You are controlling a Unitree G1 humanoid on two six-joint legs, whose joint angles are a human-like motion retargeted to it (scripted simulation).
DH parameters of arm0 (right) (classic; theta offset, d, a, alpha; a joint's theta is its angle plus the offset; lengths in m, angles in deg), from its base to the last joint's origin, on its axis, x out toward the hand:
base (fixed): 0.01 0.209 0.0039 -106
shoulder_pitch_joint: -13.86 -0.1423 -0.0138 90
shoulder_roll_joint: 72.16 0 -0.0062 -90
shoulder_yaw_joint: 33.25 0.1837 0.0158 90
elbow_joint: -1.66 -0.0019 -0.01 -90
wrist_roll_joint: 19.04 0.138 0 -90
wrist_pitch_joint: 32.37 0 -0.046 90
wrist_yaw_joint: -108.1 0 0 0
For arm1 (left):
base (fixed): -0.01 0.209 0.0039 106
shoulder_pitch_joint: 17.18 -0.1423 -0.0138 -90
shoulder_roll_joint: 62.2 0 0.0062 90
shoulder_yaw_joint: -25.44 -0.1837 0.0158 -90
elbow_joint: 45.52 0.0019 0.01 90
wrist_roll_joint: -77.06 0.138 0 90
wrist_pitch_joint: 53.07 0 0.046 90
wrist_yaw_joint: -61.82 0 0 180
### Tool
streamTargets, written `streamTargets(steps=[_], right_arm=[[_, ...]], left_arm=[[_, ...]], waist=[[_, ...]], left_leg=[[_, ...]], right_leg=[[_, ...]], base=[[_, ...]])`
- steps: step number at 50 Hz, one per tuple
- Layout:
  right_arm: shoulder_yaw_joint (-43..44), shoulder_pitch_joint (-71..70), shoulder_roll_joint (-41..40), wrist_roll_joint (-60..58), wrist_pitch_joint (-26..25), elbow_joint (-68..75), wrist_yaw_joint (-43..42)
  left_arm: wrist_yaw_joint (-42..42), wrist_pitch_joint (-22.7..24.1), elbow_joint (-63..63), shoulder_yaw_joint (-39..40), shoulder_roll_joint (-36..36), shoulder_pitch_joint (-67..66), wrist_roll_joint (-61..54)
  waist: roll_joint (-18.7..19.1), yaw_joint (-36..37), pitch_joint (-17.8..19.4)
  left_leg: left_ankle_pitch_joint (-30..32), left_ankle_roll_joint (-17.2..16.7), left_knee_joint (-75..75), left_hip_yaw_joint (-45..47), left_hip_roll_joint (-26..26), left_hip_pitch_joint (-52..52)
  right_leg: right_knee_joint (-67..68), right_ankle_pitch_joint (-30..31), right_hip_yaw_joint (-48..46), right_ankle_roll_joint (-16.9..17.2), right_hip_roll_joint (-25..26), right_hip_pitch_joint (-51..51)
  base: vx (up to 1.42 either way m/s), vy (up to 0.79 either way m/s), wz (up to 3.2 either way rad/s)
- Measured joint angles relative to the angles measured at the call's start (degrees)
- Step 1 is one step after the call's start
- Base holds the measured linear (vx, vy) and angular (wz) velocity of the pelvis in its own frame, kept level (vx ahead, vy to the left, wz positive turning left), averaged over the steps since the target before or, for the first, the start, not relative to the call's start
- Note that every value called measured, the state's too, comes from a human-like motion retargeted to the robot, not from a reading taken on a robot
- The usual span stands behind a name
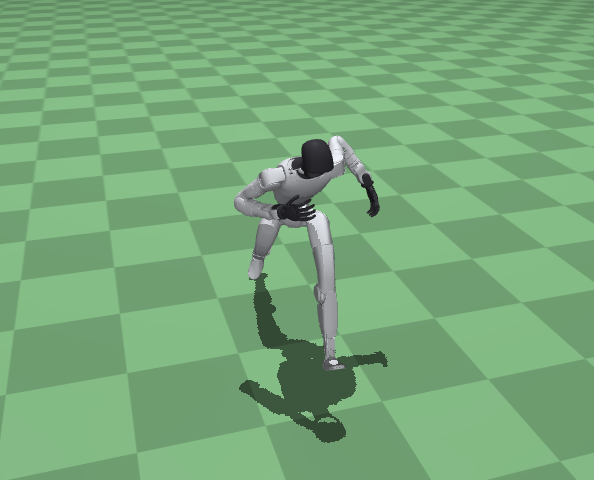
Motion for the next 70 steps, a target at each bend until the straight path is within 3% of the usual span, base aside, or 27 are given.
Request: streamTargets(steps=[3, 5, 8, 10, 12, 15, 19, 20, 22, 24, 27, 30, 32, 35, 37, 40, 42, 45, 48, 50, 53, 55, 57, 60, 62, 66, 70], right_arm=[[-7.47, 10.69, 1.06, 10.99, -1.86, 2.88, 7.44], [-13.28, 10.81, 0.73, 8.12, -3.46, 10.75, 4.62], [-18.22, 0.0, -3.76, -5.44, -2.81, 24.47, -13.74], [-15.37, -5.88, -6.11, -8.19, -2.66, 29.6, -21.1], [-9.65, -7.32, -5.49, -8.11, -1.67, 30.32, -24.18], [-4.49, -3.96, -2.99, -8.99, 0.95, 29.54, -29.0], [-1.03, 4.54, -0.64, -5.73, 1.6, 32.84, -25.59], [-0.05, 6.73, -0.18, -4.53, 0.89, 34.16, -23.45], [1.0, 10.5, 1.5, -4.03, -1.6, 36.65, -18.72], [1.1, 12.36, 4.01, -4.36, -3.44, 38.56, -13.84], [2.31, 11.5, 7.41, -1.53, -4.15, 41.24, -5.68], [-0.1, 4.68, 9.33, -1.27, -6.25, 46.84, -4.47], [-3.73, -3.24, 7.64, -6.55, -7.65, 53.04, -11.87], [-2.91, -8.48, 0.71, -11.25, -6.24, 52.67, -26.4], [-1.86, -7.13, -2.69, -8.71, -2.05, 45.75, -25.12], [-3.62, -4.72, -3.14, -6.03, 0.11, 37.18, -13.17], [-5.44, -2.33, -2.21, -7.58, -0.63, 34.17, -7.48], [-8.03, 3.31, -2.01, -6.68, -1.42, 33.5, -3.74], [-8.15, 7.36, -2.94, -2.7, -4.22, 36.02, 2.4], [-7.57, 7.26, -2.95, -2.22, -7.16, 37.65, 6.6], [-7.8, 4.31, -4.56, -1.76, -9.34, 41.16, 6.03], [-8.93, 2.22, -7.09, 0.16, -8.34, 45.52, -1.8], [-8.94, 2.76, -9.03, 1.03, -5.81, 47.99, -10.98], [-5.99, 8.39, -8.65, 3.27, -2.57, 43.76, -13.84], [-2.45, 15.41, -4.9, 7.85, -2.52, 37.19, -7.97], [3.17, 28.01, 4.82, 13.76, -2.83, 27.44, 0.72], [6.9, 33.15, 11.16, 15.7, -4.84, 24.64, 5.84]], left_arm=[[10.48, -5.46, 2.84, -1.08, 3.44, 8.53, -1.42], [6.11, -3.15, 9.73, -7.87, 1.02, 19.48, -0.02], [-19.36, 3.94, 28.5, -24.35, -13.07, 46.38, 13.63], [-31.62, 1.0, 38.66, -35.91, -20.79, 67.43, 22.63], [-38.4, 1.77, 42.09, -43.53, -21.54, 87.27, 17.57], [-41.86, 8.2, 39.84, -48.5, -18.34, 109.58, 2.97], [-45.9, 15.89, 32.3, -53.43, -13.34, 123.41, 7.51], [-46.28, 17.03, 29.24, -53.46, -12.1, 123.83, 10.68], [-43.57, 18.78, 18.84, -49.86, -8.7, 116.68, 13.91], [-37.31, 19.85, 7.49, -45.7, -4.45, 105.91, 13.11], [-25.89, 18.09, -4.17, -45.48, 2.38, 93.57, 11.9], [-16.69, 13.12, -7.97, -48.75, 5.76, 86.51, 13.58], [-14.32, 11.18, -5.2, -50.61, 5.9, 81.98, 16.15], [-19.41, 10.27, 0.82, -53.13, 1.7, 76.59, 22.97], [-20.37, 11.82, 0.25, -53.74, -1.77, 72.37, 28.18], [-17.85, 14.27, -2.16, -51.96, -6.17, 64.08, 25.76], [-16.7, 14.65, -2.33, -50.75, -7.95, 58.85, 20.15], [-14.5, 13.18, -2.12, -50.01, -10.4, 53.33, 12.03], [-10.62, 9.33, -3.64, -47.82, -13.38, 48.92, 5.02], [-9.37, 7.35, -4.51, -45.35, -14.0, 45.65, -0.08], [-9.35, 6.35, -0.88, -42.7, -11.57, 43.17, -4.61], [-12.5, 7.08, 6.16, -42.68, -9.67, 46.5, 0.58], [-18.7, 8.54, 11.53, -44.25, -7.47, 52.41, 7.67], [-27.03, 12.12, 11.32, -46.7, -2.89, 61.61, 7.43], [-29.58, 14.68, 7.15, -46.96, -1.22, 65.87, 4.52], [-31.87, 18.64, -1.94, -44.61, -0.81, 68.2, 0.81], [-27.49, 19.18, -7.89, -41.66, 0.81, 64.94, -7.15]], waist=[[2.54, -2.07, 0.0], [1.38, -10.54, 0.0], [-1.31, -27.71, 0.0], [0.8, -35.0, 0.0], [5.09, -39.48, 0.0], [11.96, -46.61, 0.0], [18.37, -53.95, 0.0], [18.99, -55.79, 0.0], [18.73, -58.64, 0.0], [18.03, -58.77, 0.0], [19.33, -54.19, 0.0], [24.14, -49.87, 0.0], [25.02, -49.26, 0.0], [24.59, -48.19, 0.0], [23.52, -47.22, -0.02], [20.17, -46.28, -0.19], [18.37, -44.08, -0.31], [18.21, -36.65, -0.48], [17.82, -29.67, -1.09], [16.02, -27.54, -2.32], [11.76, -26.87, -3.69], [10.17, -27.83, -3.06], [10.2, -29.67, -2.83], [11.2, -33.86, -4.81], [12.73, -38.49, -8.02], [15.37, -45.89, -16.01], [15.42, -44.61, -23.17]], left_leg=[[11.8, -0.62, 10.82, -3.91, 5.48, -1.97], [7.46, 1.84, 30.29, -5.24, 3.25, -7.98], [-1.9, 5.25, 42.58, -4.31, -7.09, -11.8], [-5.94, 7.12, 45.84, -5.47, -10.5, -12.1], [-8.83, 7.72, 48.57, -6.35, -11.66, -11.3], [-11.05, 6.93, 50.93, -9.18, -14.9, -6.65], [-8.83, 5.47, 52.47, -12.84, -19.46, 5.54], [-7.54, 4.86, 53.01, -13.32, -20.93, 9.74], [-3.65, 2.5, 54.29, -14.38, -23.16, 20.58], [1.89, 0.18, 57.08, -15.57, -24.35, 30.24], [7.72, -0.31, 65.89, -17.36, -23.29, 38.48], [-1.29, 3.93, 77.72, -19.35, -15.17, 40.81], [-6.53, 7.24, 82.7, -20.66, -12.08, 37.98], [-11.04, 12.27, 83.46, -20.7, -10.23, 28.78], [-12.37, 12.43, 76.12, -19.68, -10.78, 24.36], [-11.45, 9.99, 54.81, -18.55, -13.69, 23.0], [-5.39, 6.75, 33.83, -20.7, -15.29, 26.56], [5.6, 1.67, 3.2, -34.43, -15.01, 35.59], [9.55, -0.39, -5.24, -43.71, -10.97, 42.44], [7.09, -1.42, -1.07, -37.64, -9.26, 44.17], [-5.03, 0.74, 12.63, -25.54, -11.37, 42.09], [-10.23, 2.8, 22.43, -19.36, -11.45, 39.56], [-12.95, 4.17, 26.49, -14.9, -10.37, 39.92], [-13.39, 6.13, 23.98, -7.68, -8.94, 43.52], [-10.56, 5.96, 17.98, -3.08, -8.62, 46.21], [-0.53, 4.13, 4.9, 5.47, -7.85, 51.69], [9.75, 2.25, -1.38, 13.8, -6.4, 57.48]], right_leg=[[16.17, -7.76, -2.19, -5.17, 1.07, -0.06], [40.99, -14.64, -4.34, -8.6, -1.89, -9.17], [73.89, -29.02, -2.86, -13.0, -3.92, -30.39], [86.0, -36.63, -0.87, -16.09, 1.31, -47.21], [87.22, -37.53, -0.05, -17.6, 8.02, -64.36], [72.3, -34.07, -0.45, -16.53, 13.78, -81.32], [25.25, -16.51, -1.13, -10.35, 14.72, -80.37], [11.77, -12.17, -2.13, -8.49, 13.62, -77.12], [-6.0, -13.84, -7.03, -5.56, 11.55, -69.2], [-10.28, -13.9, -14.22, -5.05, 10.57, -62.54], [5.73, -5.29, -18.55, -7.77, 10.2, -59.56], [34.36, -18.77, -16.65, -11.06, 12.25, -61.49], [41.8, -24.67, -16.41, -12.3, 13.37, -57.86], [44.31, -27.24, -13.54, -14.0, 15.73, -52.27], [43.44, -25.21, -10.44, -12.55, 17.06, -48.55], [38.97, -20.83, -4.78, -9.43, 18.51, -41.79], [35.68, -18.01, -0.85, -8.31, 20.24, -37.25], [34.71, -16.56, 2.97, -9.36, 24.66, -31.67], [39.83, -22.82, 2.73, -13.14, 25.49, -28.0], [46.12, -29.72, 2.31, -16.11, 23.15, -28.25], [55.59, -40.46, 1.58, -21.51, 16.27, -31.73], [59.03, -46.19, 0.63, -24.11, 13.21, -33.04], [58.49, -48.62, -0.84, -24.46, 12.24, -32.51], [53.52, -48.6, -4.65, -22.76, 10.48, -31.59], [46.95, -45.99, -8.1, -19.4, 9.9, -30.72], [27.81, -40.69, -18.94, -11.4, 10.1, -26.5], [10.13, -34.55, -33.9, -8.24, 10.53, -20.29]], base=[[1.81, 1.0, -0.53], [1.56, 0.97, 1.89], [1.33, 0.65, 3.01], [1.23, 0.33, 1.9], [1.22, 0.22, 1.24], [1.34, 0.14, 1.4], [1.6, -0.04, 1.21], [1.82, -0.21, 0.98], [1.91, -0.31, 0.29], [1.91, -0.35, -0.91], [1.82, -0.2, -1.56], [1.61, -0.04, -1.42], [1.29, 0.02, -1.3], [1.0, 0.11, -1.39], [0.87, 0.22, -1.55], [0.81, 0.29, -1.88], [0.78, 0.35, -2.61], [0.78, 0.43, -3.61], [0.69, 0.54, -3.65], [0.52, 0.62, -3.04], [0.27, 0.59, -2.57], [0.08, 0.5, -2.12], [0.06, 0.39, -2.12], [0.08, 0.23, -2.17], [0.11, 0.07, -1.81], [0.19, -0.14, -2.19], [0.27, -0.37, -3.71]])
